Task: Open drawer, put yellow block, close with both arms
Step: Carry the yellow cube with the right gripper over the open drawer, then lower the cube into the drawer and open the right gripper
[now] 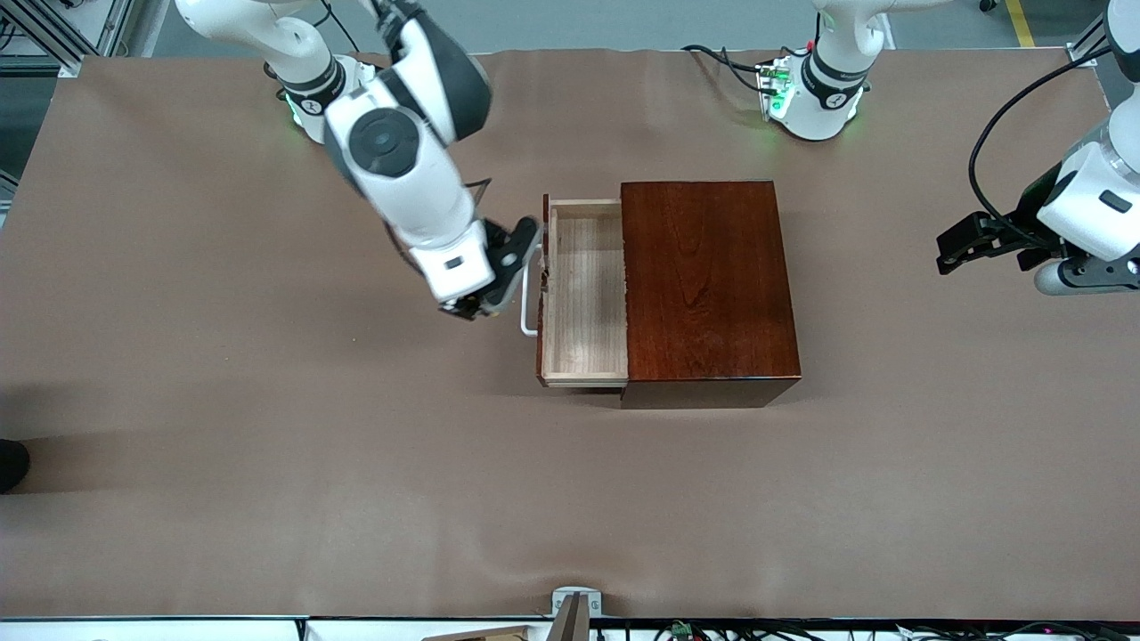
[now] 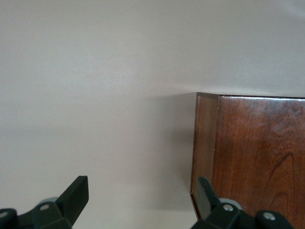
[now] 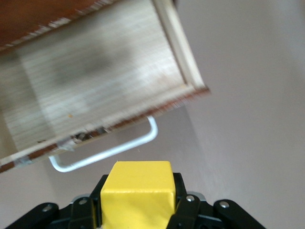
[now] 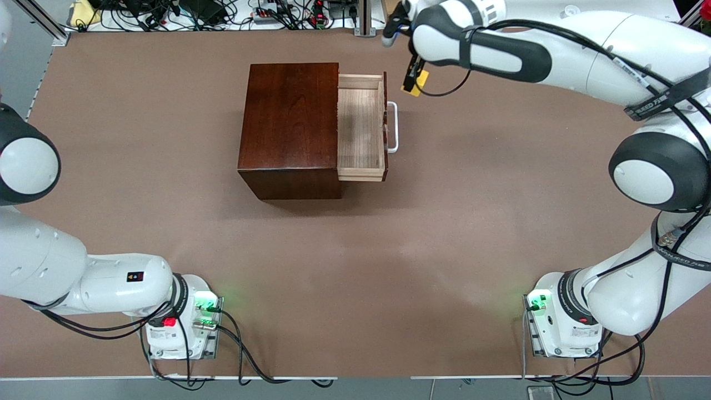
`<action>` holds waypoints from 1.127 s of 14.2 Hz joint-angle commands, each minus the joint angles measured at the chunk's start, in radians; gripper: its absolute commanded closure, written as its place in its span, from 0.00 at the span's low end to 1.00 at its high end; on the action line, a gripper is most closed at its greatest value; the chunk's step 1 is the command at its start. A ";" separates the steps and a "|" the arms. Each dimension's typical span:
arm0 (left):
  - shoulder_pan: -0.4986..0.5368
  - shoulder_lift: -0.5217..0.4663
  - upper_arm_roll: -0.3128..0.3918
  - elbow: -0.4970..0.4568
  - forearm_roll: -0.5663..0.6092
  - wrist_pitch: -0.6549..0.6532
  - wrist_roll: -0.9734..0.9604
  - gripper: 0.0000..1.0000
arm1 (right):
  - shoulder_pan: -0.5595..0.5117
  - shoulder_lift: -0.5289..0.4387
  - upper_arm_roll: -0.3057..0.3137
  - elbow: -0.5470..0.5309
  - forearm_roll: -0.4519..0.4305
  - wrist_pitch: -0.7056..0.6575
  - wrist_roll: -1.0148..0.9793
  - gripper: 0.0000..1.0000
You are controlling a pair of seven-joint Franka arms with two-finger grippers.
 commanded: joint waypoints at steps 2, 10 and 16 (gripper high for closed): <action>0.009 -0.005 -0.007 0.003 0.000 0.004 0.025 0.00 | 0.028 0.050 -0.011 0.068 -0.001 0.022 -0.117 1.00; 0.007 -0.003 -0.016 0.000 0.052 0.007 0.052 0.00 | 0.151 0.226 -0.012 0.229 -0.090 0.016 -0.128 1.00; 0.040 -0.006 -0.013 0.000 -0.004 0.033 0.205 0.00 | 0.166 0.303 -0.012 0.286 -0.090 0.021 -0.123 1.00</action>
